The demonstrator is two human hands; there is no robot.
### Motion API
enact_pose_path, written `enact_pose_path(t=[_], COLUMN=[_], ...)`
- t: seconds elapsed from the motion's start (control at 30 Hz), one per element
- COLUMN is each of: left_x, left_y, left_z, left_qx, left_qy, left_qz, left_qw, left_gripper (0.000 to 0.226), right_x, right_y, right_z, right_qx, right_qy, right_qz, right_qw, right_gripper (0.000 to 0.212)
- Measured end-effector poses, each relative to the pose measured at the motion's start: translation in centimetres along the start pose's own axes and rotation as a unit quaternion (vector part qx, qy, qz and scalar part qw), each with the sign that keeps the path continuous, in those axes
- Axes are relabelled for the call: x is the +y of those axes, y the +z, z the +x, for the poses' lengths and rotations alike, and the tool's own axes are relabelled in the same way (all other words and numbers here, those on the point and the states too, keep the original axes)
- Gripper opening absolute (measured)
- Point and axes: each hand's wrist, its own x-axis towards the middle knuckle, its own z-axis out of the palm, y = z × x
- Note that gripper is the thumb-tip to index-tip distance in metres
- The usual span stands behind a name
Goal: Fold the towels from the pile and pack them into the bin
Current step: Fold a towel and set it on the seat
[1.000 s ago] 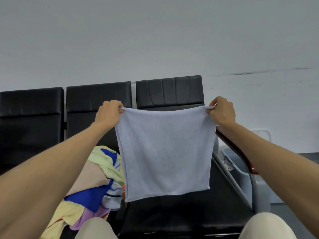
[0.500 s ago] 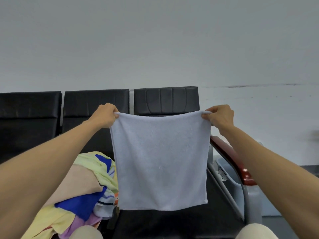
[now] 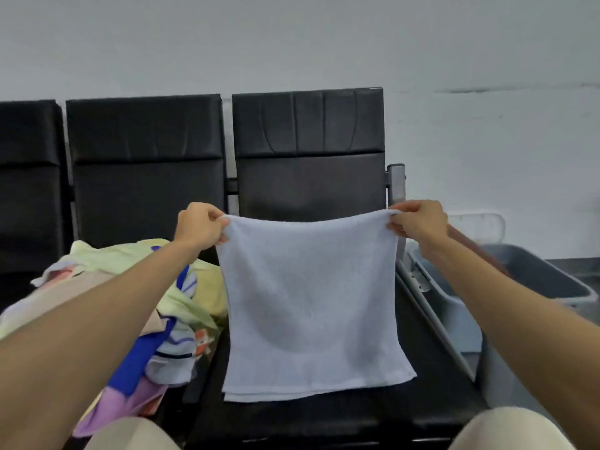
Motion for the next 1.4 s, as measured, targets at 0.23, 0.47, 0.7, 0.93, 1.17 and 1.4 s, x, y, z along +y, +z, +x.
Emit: enact_pose_path(t=[0.23,0.47,0.7,0.93,1.17,1.4], left_x=[-7.1,-13.8,-14.0,-14.9,-15.4,-15.5], left_y=[6.3,8.2,5.7,4.4,6.7,9.8], left_z=[-3.2,-7.9,-8.5,-8.6,-8.6,-7.8], left_qx=[-0.022,-0.12,-0.186,-0.283,-0.353,-0.231], left_qy=[0.052,0.136,0.174,0.166,0.117,-0.028], left_qz=[0.031,0.091,0.09,0.103,0.21,0.286], left_qw=[0.998,0.979,0.963,0.939,0.904,0.93], left_gripper=[0.015,0.014,0.003,0.011,0.018,0.046], right_x=[7.3,11.8,12.9,14.1,15.4,18.0], right_y=[3.0,1.8,-0.9,-2.3,-0.2,2.7], right_z=[-1.2,-5.3,-5.9,-6.5,-6.5,-5.3], right_qx=[-0.067,-0.118,-0.235,-0.346,-0.365,-0.251], right_qy=[-0.016,-0.02,-0.056,-0.1,-0.079,0.026], right_qz=[-0.094,-0.177,-0.302,-0.377,-0.447,-0.484], right_qw=[0.993,0.977,0.922,0.853,0.813,0.838], right_gripper=[0.019,0.014,0.007,0.009,0.024,0.031])
